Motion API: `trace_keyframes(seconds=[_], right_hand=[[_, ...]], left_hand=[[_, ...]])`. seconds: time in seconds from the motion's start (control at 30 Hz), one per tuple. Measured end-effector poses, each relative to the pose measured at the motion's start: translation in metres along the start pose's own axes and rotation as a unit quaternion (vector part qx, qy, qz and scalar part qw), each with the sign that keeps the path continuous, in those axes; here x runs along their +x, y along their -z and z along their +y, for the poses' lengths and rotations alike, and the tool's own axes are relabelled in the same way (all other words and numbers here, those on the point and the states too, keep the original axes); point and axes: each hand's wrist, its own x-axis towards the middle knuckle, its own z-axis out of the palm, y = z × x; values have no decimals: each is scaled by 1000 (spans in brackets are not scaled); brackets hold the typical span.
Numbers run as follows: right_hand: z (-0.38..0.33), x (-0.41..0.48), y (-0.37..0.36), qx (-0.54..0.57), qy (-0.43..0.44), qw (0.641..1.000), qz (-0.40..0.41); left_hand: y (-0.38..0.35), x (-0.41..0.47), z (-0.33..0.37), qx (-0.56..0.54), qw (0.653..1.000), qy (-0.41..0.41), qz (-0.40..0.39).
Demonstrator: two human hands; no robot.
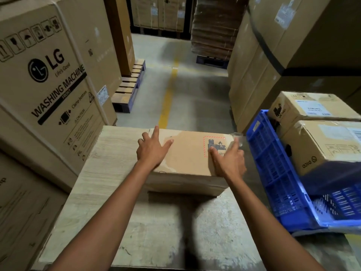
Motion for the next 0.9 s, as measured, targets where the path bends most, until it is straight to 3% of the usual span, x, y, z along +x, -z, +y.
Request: trace_keyframes(seconds=[0.2, 0.4, 0.57, 0.9], right_hand=[[9, 7, 10, 116, -40, 992, -43], [10, -15, 10, 155, -17, 987, 43], [4, -21, 7, 309, -53, 947, 68], [47, -65, -33, 195, -139, 971, 11]], left_hand=[[3, -11, -6, -43, 998, -18, 38], [11, -29, -7, -121, 988, -26, 95], [8, -34, -15, -204, 974, -13, 96], [-60, -75, -63, -174, 984, 19, 35]])
